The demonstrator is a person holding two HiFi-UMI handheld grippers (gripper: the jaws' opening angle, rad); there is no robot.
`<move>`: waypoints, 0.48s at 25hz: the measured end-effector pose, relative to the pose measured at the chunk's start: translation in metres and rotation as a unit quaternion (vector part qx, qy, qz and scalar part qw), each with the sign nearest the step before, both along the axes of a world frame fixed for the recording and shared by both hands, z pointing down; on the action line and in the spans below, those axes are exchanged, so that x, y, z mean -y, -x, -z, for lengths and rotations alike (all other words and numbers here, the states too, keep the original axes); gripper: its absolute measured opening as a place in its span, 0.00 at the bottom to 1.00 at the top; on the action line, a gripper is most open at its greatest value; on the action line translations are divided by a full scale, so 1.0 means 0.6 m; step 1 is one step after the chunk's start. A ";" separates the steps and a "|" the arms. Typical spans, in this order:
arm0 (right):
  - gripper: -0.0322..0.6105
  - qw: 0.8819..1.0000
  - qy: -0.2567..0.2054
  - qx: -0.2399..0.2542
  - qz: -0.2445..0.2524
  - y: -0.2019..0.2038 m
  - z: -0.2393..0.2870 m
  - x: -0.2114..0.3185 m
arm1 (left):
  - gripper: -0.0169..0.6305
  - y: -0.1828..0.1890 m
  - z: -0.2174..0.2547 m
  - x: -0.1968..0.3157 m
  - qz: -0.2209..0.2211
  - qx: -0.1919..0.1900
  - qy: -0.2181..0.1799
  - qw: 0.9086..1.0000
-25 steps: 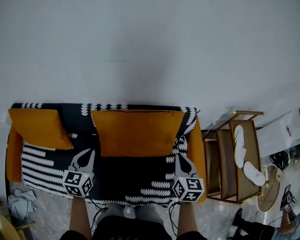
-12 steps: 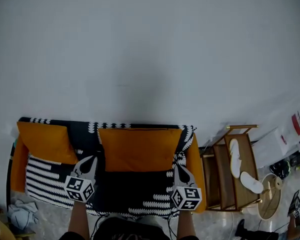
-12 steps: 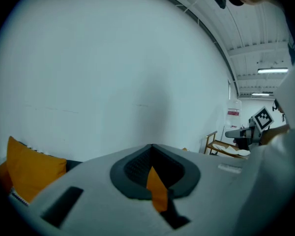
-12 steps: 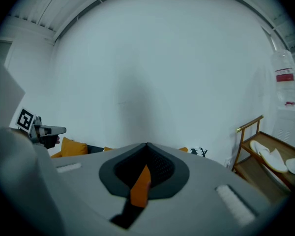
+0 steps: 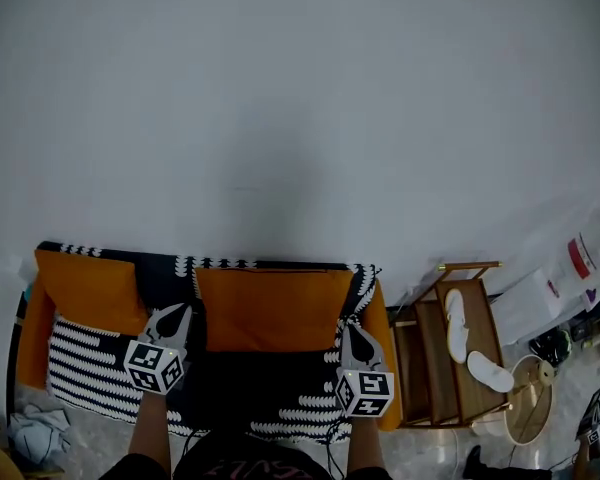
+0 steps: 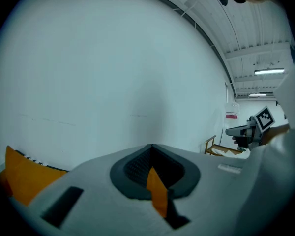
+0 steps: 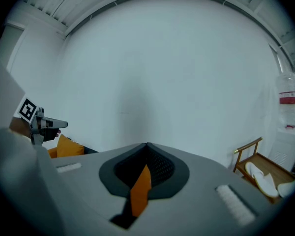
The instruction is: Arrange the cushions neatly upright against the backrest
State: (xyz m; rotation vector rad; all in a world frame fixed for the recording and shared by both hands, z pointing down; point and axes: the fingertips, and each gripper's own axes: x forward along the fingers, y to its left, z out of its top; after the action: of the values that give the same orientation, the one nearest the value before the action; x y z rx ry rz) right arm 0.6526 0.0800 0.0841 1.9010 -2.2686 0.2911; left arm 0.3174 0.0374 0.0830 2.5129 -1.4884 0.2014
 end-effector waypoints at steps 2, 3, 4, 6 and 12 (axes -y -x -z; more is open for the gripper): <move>0.07 1.000 -0.002 -0.004 -0.001 -0.001 0.009 0.007 | 0.03 0.005 0.015 0.007 0.003 0.005 -0.008 1.000; 0.07 1.000 -0.002 -0.005 0.000 -0.001 0.012 0.010 | 0.03 0.005 0.022 0.009 0.004 0.007 -0.013 1.000; 0.07 1.000 -0.003 -0.003 0.001 0.001 0.015 0.013 | 0.03 0.005 0.029 0.011 0.004 0.008 -0.017 1.000; 0.07 1.000 -0.009 0.009 0.006 0.009 0.027 0.023 | 0.03 0.004 0.041 0.015 0.007 0.013 -0.022 1.000; 0.07 0.999 -0.033 0.024 0.029 0.046 0.078 0.051 | 0.03 -0.001 0.075 0.020 0.001 0.035 -0.038 0.999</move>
State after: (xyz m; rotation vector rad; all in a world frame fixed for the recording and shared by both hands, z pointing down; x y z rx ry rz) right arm 0.6249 0.0493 0.0372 1.8740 -2.3894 0.2586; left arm 0.3183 0.0252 0.0383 2.5880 -1.5534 0.2409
